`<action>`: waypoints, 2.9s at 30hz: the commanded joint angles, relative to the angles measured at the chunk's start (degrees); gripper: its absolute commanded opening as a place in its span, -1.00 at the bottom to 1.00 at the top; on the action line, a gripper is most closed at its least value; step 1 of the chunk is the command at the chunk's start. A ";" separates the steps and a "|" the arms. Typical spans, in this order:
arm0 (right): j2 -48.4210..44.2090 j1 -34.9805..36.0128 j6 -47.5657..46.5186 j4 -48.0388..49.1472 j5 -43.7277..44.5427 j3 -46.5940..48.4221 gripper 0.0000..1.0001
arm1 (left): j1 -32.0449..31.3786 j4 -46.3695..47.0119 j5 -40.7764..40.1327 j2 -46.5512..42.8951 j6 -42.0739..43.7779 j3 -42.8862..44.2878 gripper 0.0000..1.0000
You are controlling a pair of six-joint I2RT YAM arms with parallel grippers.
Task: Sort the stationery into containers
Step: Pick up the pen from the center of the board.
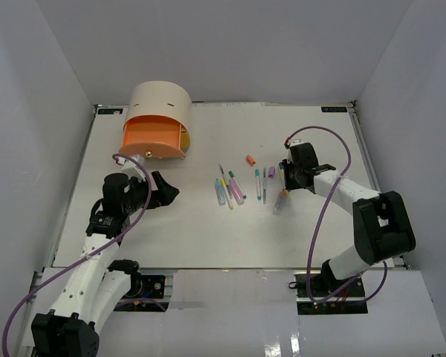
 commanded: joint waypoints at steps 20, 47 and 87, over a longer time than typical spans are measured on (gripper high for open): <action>8.55 -3.20 -1.91 5.73 -0.63 3.52 -0.56 | -0.34 2.79 -0.42 -0.55 1.07 -0.61 0.96; 9.00 -3.55 -4.46 4.23 -1.33 5.46 -0.72 | -0.43 0.42 2.39 0.33 -0.51 2.72 0.96; -21.77 19.65 12.50 21.20 -21.20 3.61 -0.82 | -28.46 9.82 -11.58 36.97 -19.23 43.60 0.08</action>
